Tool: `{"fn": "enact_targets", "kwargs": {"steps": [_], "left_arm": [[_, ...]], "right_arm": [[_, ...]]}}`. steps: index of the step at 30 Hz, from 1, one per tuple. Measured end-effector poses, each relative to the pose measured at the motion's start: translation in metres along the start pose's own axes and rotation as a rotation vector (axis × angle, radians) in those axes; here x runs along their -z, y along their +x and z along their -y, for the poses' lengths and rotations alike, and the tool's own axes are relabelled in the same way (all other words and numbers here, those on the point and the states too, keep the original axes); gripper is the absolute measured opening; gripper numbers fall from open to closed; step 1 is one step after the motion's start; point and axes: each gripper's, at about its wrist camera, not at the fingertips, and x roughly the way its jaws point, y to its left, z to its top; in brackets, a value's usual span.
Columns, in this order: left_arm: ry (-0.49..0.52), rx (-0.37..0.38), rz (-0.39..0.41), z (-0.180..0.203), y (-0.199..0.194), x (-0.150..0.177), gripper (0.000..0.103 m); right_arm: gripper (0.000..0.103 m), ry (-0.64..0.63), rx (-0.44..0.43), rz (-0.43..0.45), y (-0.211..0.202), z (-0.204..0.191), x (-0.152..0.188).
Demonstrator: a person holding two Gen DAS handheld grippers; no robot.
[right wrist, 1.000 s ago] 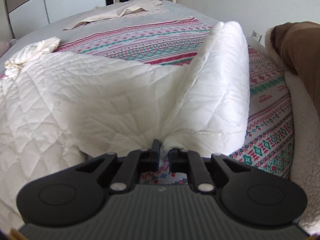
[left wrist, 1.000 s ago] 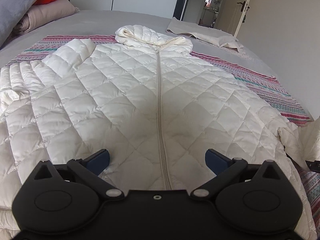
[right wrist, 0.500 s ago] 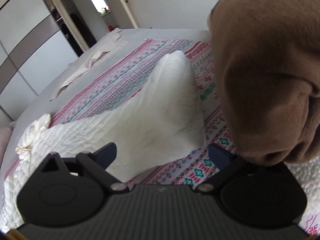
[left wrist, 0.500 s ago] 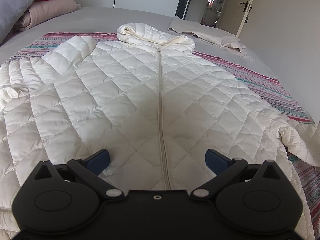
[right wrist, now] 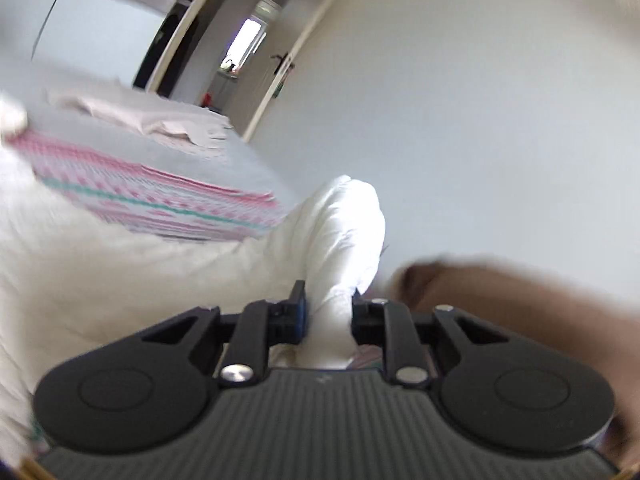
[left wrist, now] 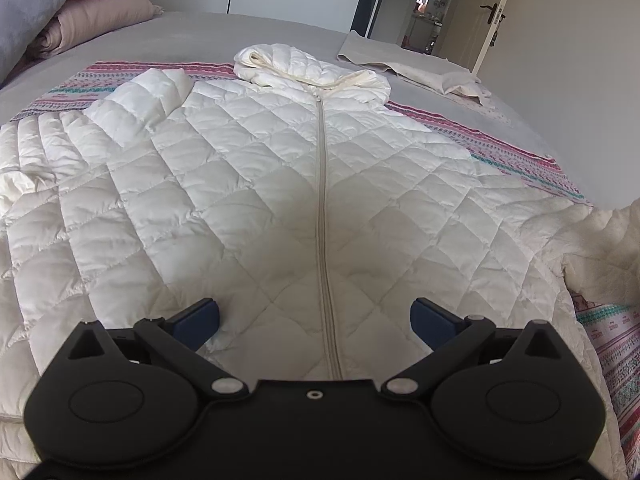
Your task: Fold large clothes
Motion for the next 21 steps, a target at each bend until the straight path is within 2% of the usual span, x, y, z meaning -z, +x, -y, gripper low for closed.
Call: {"fn": "enact_targets", "kwargs": {"steps": [1,3,4,7,9,12,17,21], "left_arm": [[0.0,0.001,0.0,0.0,0.0,0.0,0.103],[0.0,0.001,0.0,-0.001,0.0,0.0,0.103],[-0.001,0.002,0.0,-0.001,0.0,0.0,0.103],[-0.011,0.009,-0.002,-0.002,-0.002,0.0,0.103],[-0.019,0.014,-0.002,-0.003,-0.002,-0.001,0.103],[-0.023,0.016,-0.002,-0.002,-0.003,-0.002,0.103],[-0.024,0.039,-0.007,-0.002,-0.01,-0.007,0.103],[-0.03,0.068,0.008,-0.005,-0.029,-0.019,0.103]], "right_arm": [[0.025,-0.125,0.088,0.031,-0.001,-0.015,0.0],[0.06,-0.335,0.188,-0.018,0.014,-0.04,0.004],[0.086,-0.377,0.182,-0.056,0.023,-0.045,0.007],[0.087,-0.339,0.098,-0.12,0.034,-0.041,0.012],[0.087,-0.312,0.079,-0.12,0.035,-0.035,0.016],[0.087,-0.239,-0.003,-0.137,0.032,-0.029,0.015],[0.087,-0.053,-0.193,-0.242,0.022,0.008,0.022],[0.087,0.088,-0.334,-0.251,-0.004,0.044,0.004]]}}
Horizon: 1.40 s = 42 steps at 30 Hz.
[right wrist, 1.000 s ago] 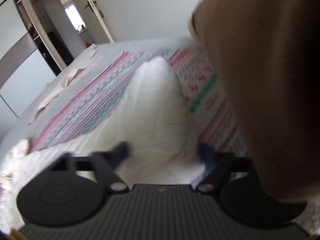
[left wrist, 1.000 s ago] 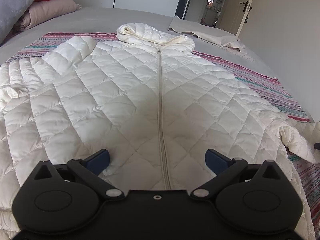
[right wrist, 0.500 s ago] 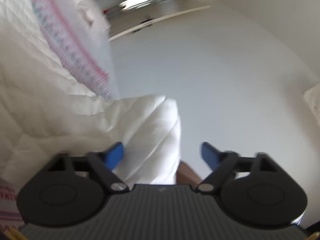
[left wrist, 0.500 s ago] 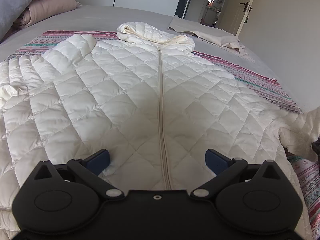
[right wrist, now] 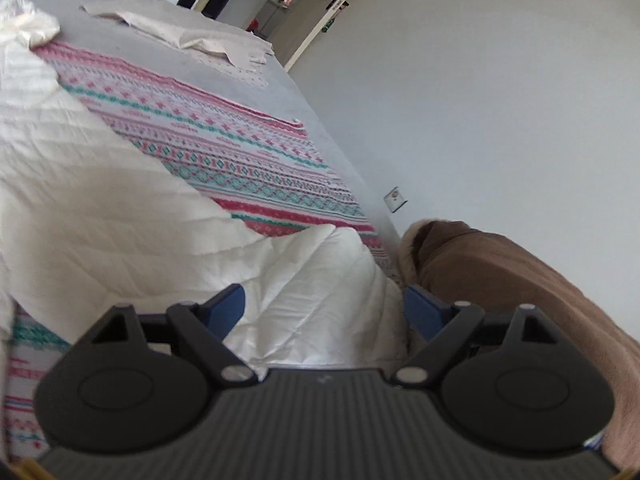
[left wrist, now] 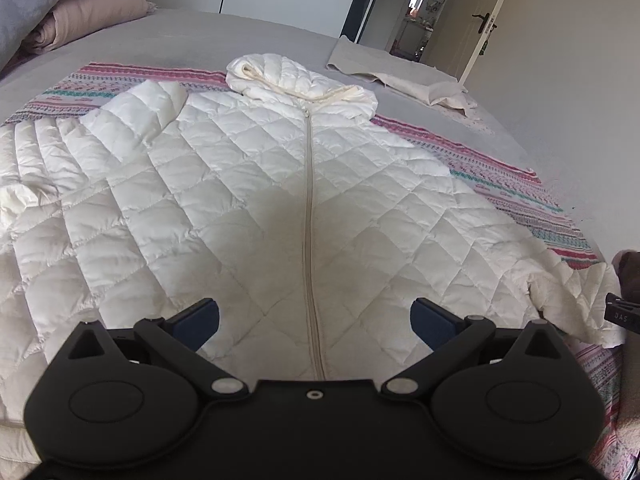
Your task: Fold large clothes
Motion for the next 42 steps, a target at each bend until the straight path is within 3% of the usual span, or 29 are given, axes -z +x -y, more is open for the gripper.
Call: {"fn": "enact_targets", "kwargs": {"steps": [4,9,15,18,23,29,34,37,39,42], "left_arm": [[0.059,0.001,0.065,-0.003,-0.034,-0.019,0.103],[0.109,-0.094,0.13,-0.011,-0.063,-0.068,0.103],[0.182,-0.156,0.19,-0.008,-0.074,-0.139,0.103],[0.17,-0.155,0.192,-0.007,-0.061,-0.171,0.103],[0.136,-0.169,0.2,0.0,-0.013,-0.216,0.103],[0.133,-0.151,0.208,-0.016,0.082,-0.243,0.103],[0.084,-0.164,0.276,-0.063,0.156,-0.245,0.103],[-0.033,-0.139,0.325,-0.097,0.192,-0.24,0.103],[-0.11,-0.077,0.356,-0.116,0.215,-0.232,0.103],[-0.081,-0.049,0.365,-0.126,0.243,-0.213,0.102]], "right_arm": [[0.094,0.08,-0.191,0.036,-0.046,0.024,-0.032],[0.1,0.208,-0.397,0.064,-0.089,0.039,-0.085],[0.102,0.309,-0.597,0.088,-0.11,0.024,-0.148],[0.103,0.347,-0.64,0.094,-0.104,0.003,-0.181],[0.103,0.391,-0.617,0.074,-0.064,-0.046,-0.228],[0.103,0.401,-0.655,0.066,0.007,-0.117,-0.254],[0.103,0.402,-0.716,0.091,0.078,-0.174,-0.25],[0.103,0.424,-0.743,0.11,0.118,-0.21,-0.244],[0.103,0.448,-0.788,0.116,0.139,-0.231,-0.239],[0.103,0.459,-0.851,0.123,0.161,-0.264,-0.228]]}}
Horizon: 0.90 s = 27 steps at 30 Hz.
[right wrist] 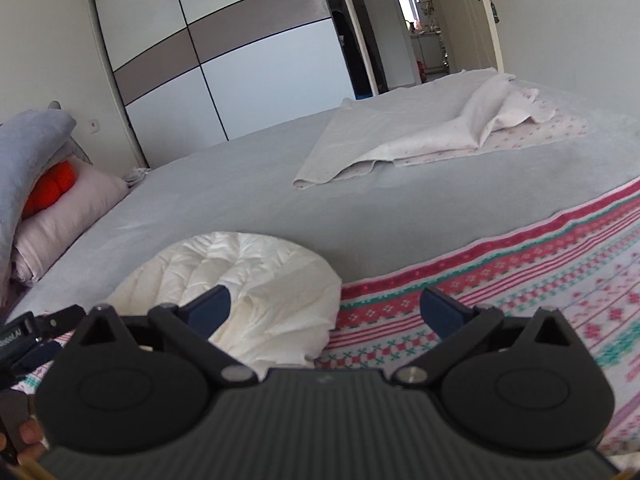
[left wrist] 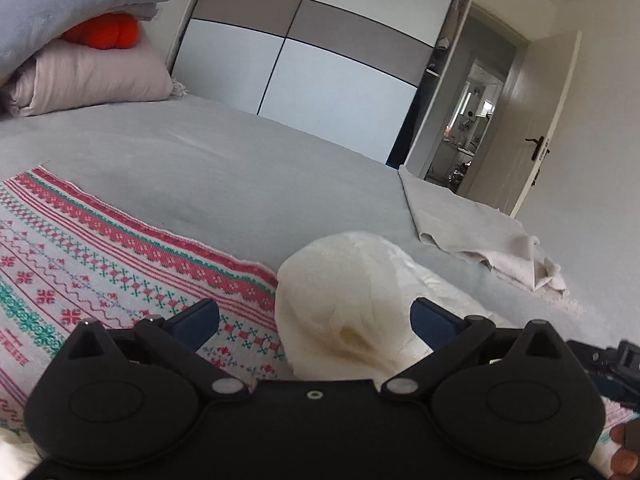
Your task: Fold large clothes
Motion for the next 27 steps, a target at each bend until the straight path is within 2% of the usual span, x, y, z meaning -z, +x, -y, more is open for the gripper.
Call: {"fn": "enact_targets", "kwargs": {"steps": [2,3,7,8,9,10,12,13,14,15,17,19,21,23,25,27], "left_arm": [[0.035,0.025,-0.093,0.001,0.014,0.005,0.1],[0.039,0.028,-0.104,0.002,0.015,0.004,0.1],[0.011,0.023,-0.119,0.001,0.016,0.005,0.096],[0.008,0.016,-0.115,0.001,0.015,0.005,0.089],[0.01,0.009,-0.112,0.002,0.014,0.005,0.077],[0.011,0.015,-0.113,0.0,0.014,0.006,0.072],[0.016,0.053,-0.117,0.0,0.014,0.007,0.045],[0.018,0.065,-0.118,-0.001,0.013,0.008,0.035],[0.017,0.066,-0.111,-0.001,0.013,0.008,0.029],[0.008,0.065,-0.098,-0.002,0.011,0.008,0.018],[-0.021,0.032,-0.079,-0.007,0.008,0.007,0.012],[-0.078,-0.051,-0.109,-0.017,0.014,0.008,0.013],[-0.116,-0.057,-0.124,-0.023,0.016,0.008,0.017],[-0.111,-0.056,-0.122,-0.022,0.014,0.008,0.018],[-0.134,0.004,-0.115,-0.025,0.01,0.006,0.031],[-0.169,0.086,-0.097,-0.029,0.004,0.004,0.058]], "right_arm": [[0.103,0.031,-0.031,-0.024,0.018,0.004,0.018],[0.102,0.056,-0.021,-0.08,0.029,0.006,0.022],[0.102,-0.076,0.052,-0.131,0.038,-0.017,0.015],[0.101,-0.099,0.065,-0.138,0.04,-0.022,0.015],[0.1,-0.107,0.065,-0.135,0.041,-0.025,0.015],[0.099,-0.099,0.046,-0.122,0.041,-0.026,0.015],[0.085,-0.079,-0.001,-0.114,0.042,-0.025,0.018],[0.066,-0.064,-0.01,-0.114,0.046,-0.021,0.019],[0.034,-0.045,-0.013,-0.101,0.044,-0.018,0.019],[0.022,-0.011,-0.028,-0.096,0.043,-0.013,0.017],[0.012,0.06,0.032,-0.108,0.043,0.0,0.014],[0.006,0.128,0.046,-0.114,0.04,0.012,0.014],[0.005,0.137,0.064,-0.112,0.037,0.015,0.014],[0.006,0.137,0.088,-0.103,0.033,0.015,0.015],[0.007,0.151,0.069,-0.089,0.027,0.017,0.017],[0.011,0.196,0.02,-0.088,0.023,0.026,0.017]]}}
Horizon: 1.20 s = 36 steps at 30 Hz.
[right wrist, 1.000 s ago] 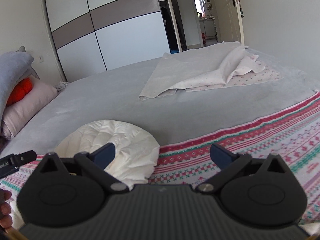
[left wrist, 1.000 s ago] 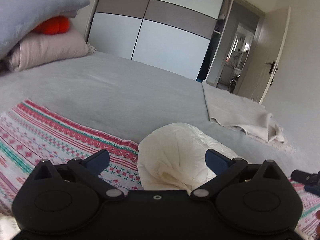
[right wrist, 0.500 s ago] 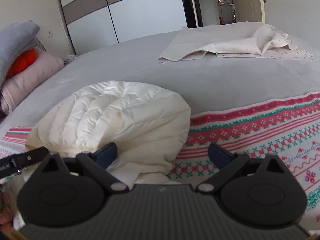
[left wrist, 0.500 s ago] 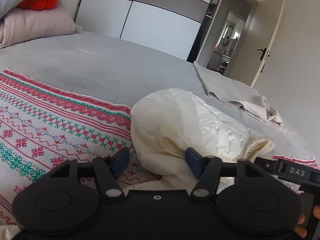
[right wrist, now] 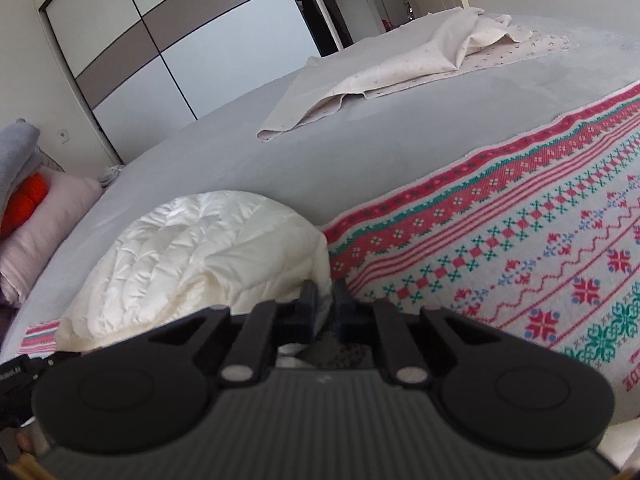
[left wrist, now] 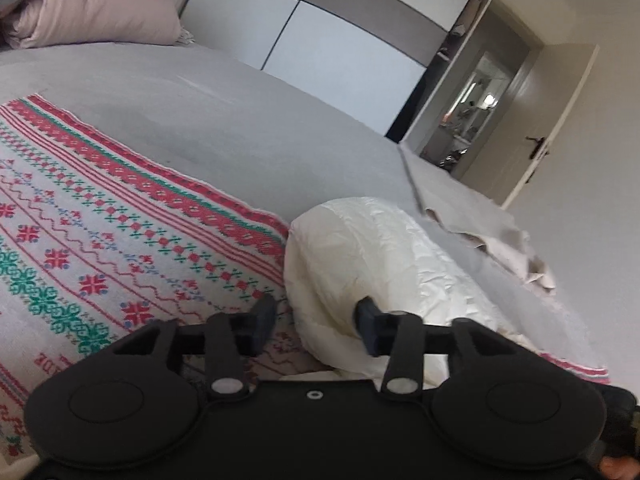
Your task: Fold large clothes
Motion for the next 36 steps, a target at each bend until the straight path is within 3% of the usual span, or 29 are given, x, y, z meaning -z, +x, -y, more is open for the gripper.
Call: {"fn": "enact_targets", "kwargs": {"steps": [2,5,9,11,13,15,16,19,23,28,32,36], "left_arm": [[-0.03,0.057,0.028,-0.003,-0.005,-0.001,0.064],[-0.108,0.162,0.01,-0.012,-0.001,0.003,0.067],[-0.208,0.175,0.01,-0.018,0.009,0.007,0.069],[-0.224,0.183,0.02,-0.021,0.009,0.008,0.063],[-0.25,0.162,0.004,-0.023,0.012,0.008,0.026],[-0.279,0.172,-0.004,-0.026,0.012,0.009,0.013],[-0.266,0.183,0.015,-0.022,0.007,0.007,0.011],[-0.121,0.211,0.086,0.0,-0.014,0.003,0.009],[0.079,0.33,0.151,0.031,-0.045,0.0,0.008],[0.458,0.466,0.209,0.066,-0.093,0.009,0.008],[0.643,0.55,0.151,0.072,-0.119,0.021,0.008],[0.835,0.553,0.028,0.076,-0.13,0.037,0.009]], "right_arm": [[0.019,0.056,-0.042,-0.012,-0.005,0.009,-0.002],[0.036,0.129,-0.103,-0.018,-0.01,0.02,-0.004],[0.041,0.129,-0.105,-0.008,-0.012,0.018,-0.002],[0.042,0.105,-0.088,0.0,-0.013,0.013,0.0],[0.042,0.093,-0.08,0.005,-0.014,0.01,0.001],[0.049,0.097,-0.094,0.01,-0.015,0.009,0.002],[0.053,0.103,-0.099,0.011,-0.016,0.009,0.002],[0.057,0.115,-0.105,0.009,-0.022,0.011,0.002],[0.068,0.153,-0.137,0.005,-0.035,0.02,-0.005],[0.085,0.202,-0.189,0.053,-0.055,0.031,-0.021],[0.09,0.234,-0.232,0.072,-0.068,0.039,-0.034],[0.094,0.302,-0.295,0.09,-0.079,0.052,-0.044]]}}
